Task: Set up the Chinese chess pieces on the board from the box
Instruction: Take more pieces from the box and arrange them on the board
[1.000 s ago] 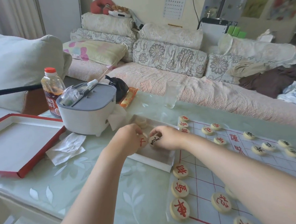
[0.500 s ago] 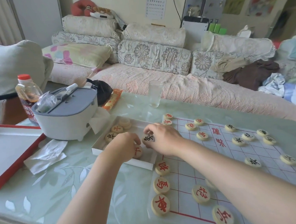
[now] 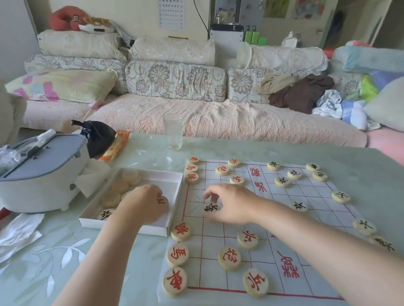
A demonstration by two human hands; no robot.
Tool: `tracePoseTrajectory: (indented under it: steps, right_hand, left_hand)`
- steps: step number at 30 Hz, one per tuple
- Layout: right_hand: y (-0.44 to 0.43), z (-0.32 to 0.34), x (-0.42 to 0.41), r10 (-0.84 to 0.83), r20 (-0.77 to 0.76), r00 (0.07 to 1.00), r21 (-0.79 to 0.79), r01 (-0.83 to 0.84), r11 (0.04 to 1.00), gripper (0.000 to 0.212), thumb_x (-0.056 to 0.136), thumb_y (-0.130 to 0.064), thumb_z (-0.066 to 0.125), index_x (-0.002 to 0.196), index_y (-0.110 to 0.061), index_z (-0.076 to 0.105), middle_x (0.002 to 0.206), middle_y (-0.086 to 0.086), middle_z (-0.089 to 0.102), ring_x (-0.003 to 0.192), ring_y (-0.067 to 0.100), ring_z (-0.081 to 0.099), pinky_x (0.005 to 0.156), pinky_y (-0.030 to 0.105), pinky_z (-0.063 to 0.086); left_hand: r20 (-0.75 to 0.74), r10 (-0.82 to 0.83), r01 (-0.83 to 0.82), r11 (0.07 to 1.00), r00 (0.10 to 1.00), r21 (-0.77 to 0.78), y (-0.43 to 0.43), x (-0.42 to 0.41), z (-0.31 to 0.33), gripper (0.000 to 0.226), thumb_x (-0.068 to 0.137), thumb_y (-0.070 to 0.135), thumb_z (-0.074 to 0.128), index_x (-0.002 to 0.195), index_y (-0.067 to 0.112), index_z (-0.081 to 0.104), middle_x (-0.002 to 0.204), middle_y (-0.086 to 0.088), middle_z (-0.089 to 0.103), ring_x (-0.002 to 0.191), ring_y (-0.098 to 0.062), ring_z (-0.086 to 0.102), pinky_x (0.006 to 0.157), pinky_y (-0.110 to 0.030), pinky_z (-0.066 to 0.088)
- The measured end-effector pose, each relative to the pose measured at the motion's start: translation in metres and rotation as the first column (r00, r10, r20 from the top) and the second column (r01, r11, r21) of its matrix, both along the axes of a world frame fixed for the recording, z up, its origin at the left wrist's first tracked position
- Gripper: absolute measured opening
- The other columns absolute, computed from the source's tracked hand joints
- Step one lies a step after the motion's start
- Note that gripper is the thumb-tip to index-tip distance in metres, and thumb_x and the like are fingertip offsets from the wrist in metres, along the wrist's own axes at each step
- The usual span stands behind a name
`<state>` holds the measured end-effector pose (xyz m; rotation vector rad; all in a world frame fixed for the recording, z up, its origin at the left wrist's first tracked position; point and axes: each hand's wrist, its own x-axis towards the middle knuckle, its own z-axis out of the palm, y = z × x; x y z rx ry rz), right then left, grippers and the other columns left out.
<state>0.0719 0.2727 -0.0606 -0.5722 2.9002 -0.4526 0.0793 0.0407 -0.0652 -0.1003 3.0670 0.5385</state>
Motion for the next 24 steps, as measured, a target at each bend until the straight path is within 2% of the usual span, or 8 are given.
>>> tracePoseTrajectory:
  steps: [2,6,9,11,14,19,22,24]
  right_hand:
    - [0.008,-0.006,0.007,0.013,0.05,0.999,0.014,-0.014,1.0,0.057,0.078,-0.044,0.075,0.131,-0.036,0.055,0.118,-0.015,0.06,0.102,0.007,0.054,0.083,0.023,0.042]
    - [0.014,-0.012,0.017,0.013,0.105,0.994,-0.01,-0.012,1.0,0.049,0.072,-0.043,0.079,0.118,-0.038,0.063,0.117,-0.017,0.061,0.101,0.005,0.055,0.08,0.023,0.045]
    - [0.014,-0.014,0.016,0.022,0.088,0.996,-0.003,-0.022,1.0,0.049,0.07,-0.046,0.079,0.116,-0.04,0.062,0.113,-0.017,0.06,0.101,0.008,0.057,0.079,0.025,0.046]
    - [0.013,-0.013,0.016,0.021,0.103,0.994,-0.023,-0.019,1.0,0.059,0.074,-0.05,0.076,0.127,-0.039,0.053,0.115,-0.018,0.058,0.101,0.009,0.057,0.081,0.027,0.046]
    - [0.007,-0.01,0.016,0.019,0.076,0.997,-0.182,-0.005,0.983,0.067,0.078,-0.05,0.075,0.133,-0.042,0.038,0.12,-0.02,0.051,0.093,0.004,0.054,0.076,0.026,0.042]
    - [-0.01,-0.005,0.01,0.042,-0.062,0.997,-0.453,-0.065,0.889,0.045,0.076,-0.028,0.083,0.109,-0.038,0.053,0.106,-0.02,0.057,0.08,0.012,0.06,0.072,0.025,0.048]
    - [-0.016,-0.007,0.008,0.036,-0.078,0.996,-0.445,-0.067,0.893,0.038,0.074,-0.029,0.085,0.097,-0.039,0.057,0.091,-0.022,0.054,0.072,-0.003,0.055,0.061,0.013,0.038]
    - [-0.02,-0.013,0.004,0.013,-0.077,0.997,-0.408,-0.043,0.912,0.032,0.075,-0.035,0.084,0.094,-0.039,0.058,0.089,-0.023,0.053,0.069,-0.013,0.05,0.06,0.011,0.033]
  left_hand:
    - [-0.046,-0.008,0.013,0.994,0.999,0.109,0.009,0.0,0.005,0.021,0.085,0.028,0.06,0.102,0.017,0.064,0.1,-0.002,0.064,0.082,-0.019,0.059,0.067,-0.028,0.049]
    - [-0.083,-0.012,0.045,0.913,0.996,0.405,0.028,0.002,0.007,0.04,0.076,0.022,0.077,0.113,0.027,0.063,0.104,0.005,0.064,0.086,-0.013,0.056,0.074,-0.025,0.046]
    - [-0.055,-0.031,0.057,0.833,0.998,0.551,0.04,0.005,0.002,0.037,0.076,0.012,0.076,0.106,0.033,0.068,0.086,0.006,0.065,0.073,-0.009,0.057,0.064,-0.018,0.047]
    - [-0.023,-0.073,0.073,0.798,0.997,0.598,0.042,0.006,-0.001,0.038,0.08,0.008,0.069,0.108,0.035,0.07,0.089,0.004,0.069,0.078,-0.014,0.063,0.069,-0.019,0.052]
    - [0.007,-0.123,0.085,0.724,0.992,0.685,0.042,0.005,-0.002,0.035,0.085,0.007,0.067,0.112,0.03,0.07,0.093,0.0,0.074,0.085,-0.016,0.071,0.072,-0.024,0.058]
    - [0.05,-0.069,0.007,0.645,0.996,0.764,0.044,0.01,0.001,0.02,0.078,0.018,0.079,0.096,0.013,0.071,0.083,-0.009,0.075,0.067,-0.018,0.071,0.068,-0.028,0.06]
    - [0.035,-0.034,-0.001,0.696,0.999,0.718,0.039,0.009,-0.002,0.017,0.078,0.026,0.079,0.091,0.017,0.073,0.076,-0.003,0.075,0.061,-0.01,0.066,0.059,-0.021,0.052]
    - [-0.034,-0.033,0.046,0.831,0.999,0.554,0.031,0.01,-0.005,0.015,0.081,0.035,0.074,0.091,0.024,0.072,0.083,0.003,0.073,0.068,-0.008,0.063,0.059,-0.019,0.046]
